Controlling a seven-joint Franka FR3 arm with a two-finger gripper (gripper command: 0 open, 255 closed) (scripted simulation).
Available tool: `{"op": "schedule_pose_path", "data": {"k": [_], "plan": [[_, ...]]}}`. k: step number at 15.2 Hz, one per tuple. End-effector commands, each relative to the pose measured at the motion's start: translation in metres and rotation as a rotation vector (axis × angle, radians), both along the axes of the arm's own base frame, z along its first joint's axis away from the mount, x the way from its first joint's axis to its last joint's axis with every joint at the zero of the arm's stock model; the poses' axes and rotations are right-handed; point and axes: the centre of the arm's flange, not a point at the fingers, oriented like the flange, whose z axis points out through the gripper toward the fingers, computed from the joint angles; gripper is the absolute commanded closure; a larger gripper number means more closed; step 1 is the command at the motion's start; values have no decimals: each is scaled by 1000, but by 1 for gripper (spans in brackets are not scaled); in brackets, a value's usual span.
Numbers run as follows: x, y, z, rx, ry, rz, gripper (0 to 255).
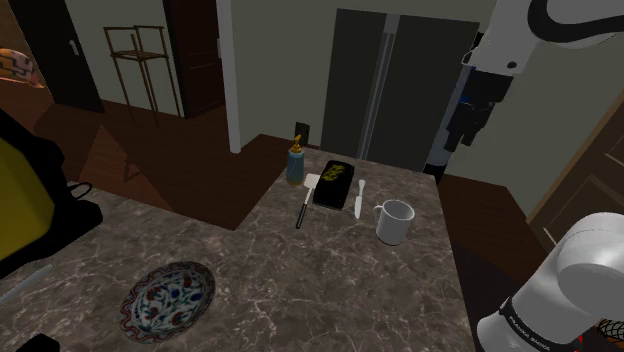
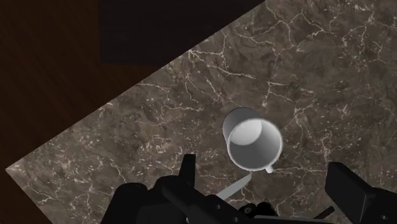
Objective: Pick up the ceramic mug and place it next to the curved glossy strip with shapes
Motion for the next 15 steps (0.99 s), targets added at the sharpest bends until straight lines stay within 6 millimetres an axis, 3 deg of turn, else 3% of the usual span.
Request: {"op": "schedule_pose_path", "data": {"k": [1,15], "plan": [[0,0,0,0,0,0,0],[56,15,-176,-8,-6,54,0]]}}
